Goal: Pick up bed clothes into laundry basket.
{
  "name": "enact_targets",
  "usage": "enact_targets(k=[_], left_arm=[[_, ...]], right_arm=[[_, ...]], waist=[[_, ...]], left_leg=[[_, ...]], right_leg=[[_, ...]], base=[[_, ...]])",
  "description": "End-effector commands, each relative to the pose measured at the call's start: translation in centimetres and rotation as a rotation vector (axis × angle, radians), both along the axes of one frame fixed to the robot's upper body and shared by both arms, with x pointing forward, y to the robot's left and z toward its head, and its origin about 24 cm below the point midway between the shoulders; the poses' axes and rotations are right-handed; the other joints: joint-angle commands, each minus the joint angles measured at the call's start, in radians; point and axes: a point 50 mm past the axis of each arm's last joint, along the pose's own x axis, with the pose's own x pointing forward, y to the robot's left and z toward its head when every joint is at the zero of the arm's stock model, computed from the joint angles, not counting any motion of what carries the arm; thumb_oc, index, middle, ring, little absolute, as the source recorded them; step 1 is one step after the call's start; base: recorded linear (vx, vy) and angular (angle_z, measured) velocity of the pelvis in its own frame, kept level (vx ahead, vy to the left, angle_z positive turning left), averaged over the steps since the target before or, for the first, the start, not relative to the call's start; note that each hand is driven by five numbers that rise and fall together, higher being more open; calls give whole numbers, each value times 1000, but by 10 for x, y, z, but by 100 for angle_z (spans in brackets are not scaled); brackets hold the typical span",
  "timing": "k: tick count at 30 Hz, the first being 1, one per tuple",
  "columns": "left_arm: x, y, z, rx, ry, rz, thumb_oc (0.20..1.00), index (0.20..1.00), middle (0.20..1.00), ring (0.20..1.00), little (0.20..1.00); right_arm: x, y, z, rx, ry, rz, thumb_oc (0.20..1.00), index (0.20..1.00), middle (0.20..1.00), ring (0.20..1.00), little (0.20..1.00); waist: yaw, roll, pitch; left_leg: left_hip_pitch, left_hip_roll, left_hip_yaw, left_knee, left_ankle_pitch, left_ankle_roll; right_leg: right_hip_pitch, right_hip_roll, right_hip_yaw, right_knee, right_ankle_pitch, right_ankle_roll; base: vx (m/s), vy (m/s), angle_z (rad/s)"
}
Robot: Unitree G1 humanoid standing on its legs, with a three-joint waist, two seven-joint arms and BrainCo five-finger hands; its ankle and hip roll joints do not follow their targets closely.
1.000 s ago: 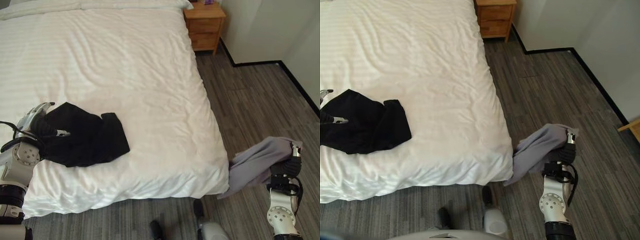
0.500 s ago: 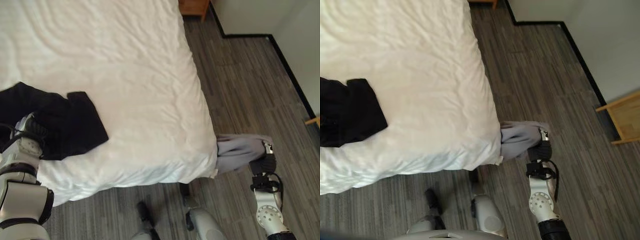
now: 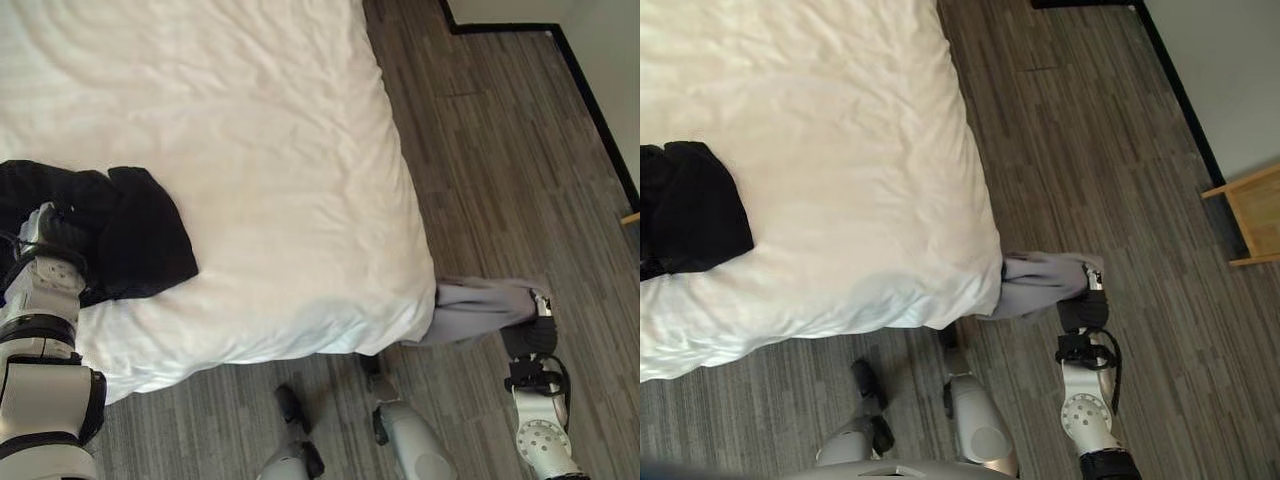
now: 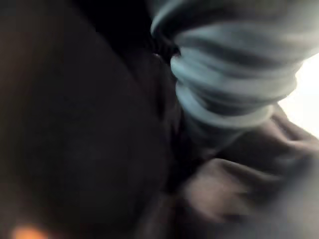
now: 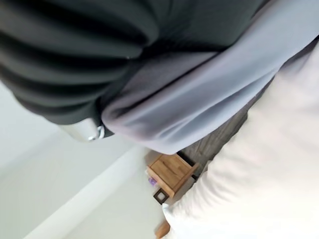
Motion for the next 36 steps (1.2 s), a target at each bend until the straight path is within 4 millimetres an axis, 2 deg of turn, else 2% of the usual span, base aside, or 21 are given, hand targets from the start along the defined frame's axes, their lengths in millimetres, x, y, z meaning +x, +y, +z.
enact_targets(k=[1, 3, 4, 7, 8, 10, 12, 14, 15, 16, 19, 20, 23, 28, 30, 31, 32, 33, 34, 35, 36], left_arm=[[26, -47, 0, -270, -231, -244, 200, 200, 200, 200, 200], [34, -82, 13, -464, -440, -422, 200, 200, 200, 200, 200], [34, -90, 8, -500, -451, -457, 200, 200, 200, 200, 200], [34, -130, 18, -645, -583, -640, 200, 200, 200, 200, 200], [32, -156, 14, -838, -661, -756, 200, 200, 200, 200, 200], [28, -196, 11, -1049, -748, -878, 200, 200, 200, 200, 200], [22, -218, 15, -1208, -830, -970, 200, 200, 200, 200, 200], [11, -241, 9, -1347, -871, -1038, 200, 200, 200, 200, 200], [1, -254, -1, -1452, -890, -1076, 200, 200, 200, 200, 200], [-6, -255, -4, -1469, -912, -1076, 200, 200, 200, 200, 200], [-13, -252, -5, -1503, -944, -1084, 200, 200, 200, 200, 200], [-19, -247, -11, -1532, -975, -1058, 200, 200, 200, 200, 200], [-27, -239, -19, -1522, -989, -1019, 200, 200, 200, 200, 200], [-42, -211, -39, -1415, -958, -908, 200, 200, 200, 200, 200], [-46, -201, -48, -1403, -961, -847, 200, 200, 200, 200, 200], [-47, -195, -47, -1377, -983, -824, 200, 200, 200, 200, 200], [-48, -194, -45, -1366, -986, -829, 200, 200, 200, 200, 200], [-45, -194, -36, -1336, -998, -863, 200, 200, 200, 200, 200], [-45, -194, -36, -1334, -999, -864, 200, 200, 200, 200, 200], [-43, -196, -31, -1318, -992, -888, 200, 200, 200, 200, 200], [-42, -195, -29, -1307, -996, -897, 200, 200, 200, 200, 200]], right_arm=[[11, -11, 41, -10, -206, -67, 200, 200, 200, 200, 200], [12, -12, 47, -18, -230, -76, 200, 200, 200, 200, 200], [13, -13, 46, -26, -218, -82, 200, 200, 200, 200, 200], [16, -15, 49, -32, -215, -103, 200, 200, 200, 200, 200], [19, -17, 51, -29, -220, -126, 200, 200, 200, 200, 200], [22, -20, 56, -12, -234, -171, 200, 200, 200, 200, 200], [24, -26, 66, -12, -271, -214, 200, 200, 200, 200, 200], [23, -34, 75, -4, -313, -284, 200, 200, 200, 200, 200], [18, -47, 84, 47, -379, -377, 200, 200, 200, 200, 200], [13, -56, 89, 80, -420, -446, 200, 200, 200, 200, 200], [9, -61, 95, 112, -462, -492, 200, 200, 200, 200, 200], [2, -62, 106, 153, -547, -521, 200, 200, 200, 200, 200], [-4, -65, 108, 172, -580, -552, 200, 200, 200, 200, 200], [-18, -76, 109, 182, -601, -638, 200, 200, 200, 200, 200], [-23, -80, 104, 179, -581, -660, 200, 200, 200, 200, 200], [-29, -82, 98, 175, -561, -670, 200, 200, 200, 200, 200], [-33, -84, 93, 177, -552, -678, 200, 200, 200, 200, 200], [-36, -84, 90, 184, -550, -679, 200, 200, 200, 200, 200], [-36, -83, 90, 187, -551, -678, 200, 200, 200, 200, 200], [-39, -84, 88, 182, -547, -688, 200, 200, 200, 200, 200], [-39, -84, 86, 193, -543, -687, 200, 200, 200, 200, 200]], waist=[[-21, 30, 15], [-17, 37, 14], [-16, 42, 13], [-17, 48, 12], [-17, 49, 6], [-25, 52, -14], [-32, 52, -33], [-43, 53, -63], [-53, 53, -96], [-58, 60, -114], [-60, 60, -131], [-60, 66, -147], [-60, 67, -162], [-61, 71, -178], [-68, 69, -177], [-89, 67, -165], [-100, 64, -162], [-130, 58, -136], [-129, 55, -138], [-156, 55, -125], [-155, 59, -124]], left_leg=[[57, 75, -68, 6, -6, -72], [61, 69, -76, 6, -9, -69], [65, 68, -77, 6, -10, -68], [75, 66, -82, 6, -14, -67], [85, 65, -85, 6, -18, -66], [111, 65, -82, 6, -30, -62], [134, 65, -78, 6, -39, -60], [170, 62, -72, 6, -54, -55], [208, 58, -64, 6, -63, -51], [234, 56, -64, 6, -78, -47], [253, 51, -61, 6, -80, -44], [279, 48, -60, 6, -92, -41], [293, 42, -57, 6, -93, -37], [335, 23, -47, 6, -109, -24], [349, 10, -36, 6, -117, -16], [356, -2, -23, 6, -121, -8], [350, -8, -14, 6, -120, -5], [332, -14, 7, 6, -121, 0], [326, -16, 10, 6, -114, 0], [303, -16, 34, 6, -111, 0], [285, -13, 44, 6, -106, -1]], right_leg=[[65, -72, -37, 14, -6, 88], [72, -74, -38, 14, -9, 86], [76, -74, -39, 14, -10, 85], [86, -75, -41, 14, -15, 82], [94, -76, -41, 14, -19, 82], [115, -76, -35, 14, -29, 81], [134, -75, -31, 14, -37, 81], [167, -74, -22, 14, -48, 80], [199, -78, -15, 14, -56, 78], [226, -79, -12, 14, -68, 79], [242, -84, -8, 14, -69, 77], [267, -86, -9, 14, -78, 78], [282, -90, -3, 14, -77, 75], [319, -105, 6, 14, -70, 83], [325, -112, 18, 14, -53, 91], [321, -120, 38, 20, -20, 102], [310, -126, 48, 19, -6, 108], [262, -127, 65, 22, 58, 135], [255, -128, 69, 21, 64, 134], [224, -128, 83, 22, 107, 151], [202, -123, 84, 21, 114, 154]], base=[[0, 0, 0], [0, 0, 0], [8, 21, 5], [12, 17, 8], [38, 21, 3], [82, 20, -5], [111, 4, -13], [144, -2, -17], [168, 12, -15], [140, 15, -15], [43, 9, -10], [61, 17, -2], [29, 22, -2], [16, 71, 0], [1, 125, 0], [-38, 139, -8], [-149, 175, -15], [-158, 90, -20], [-221, 97, -19], [-158, 37, -34], [-205, 46, -60]])
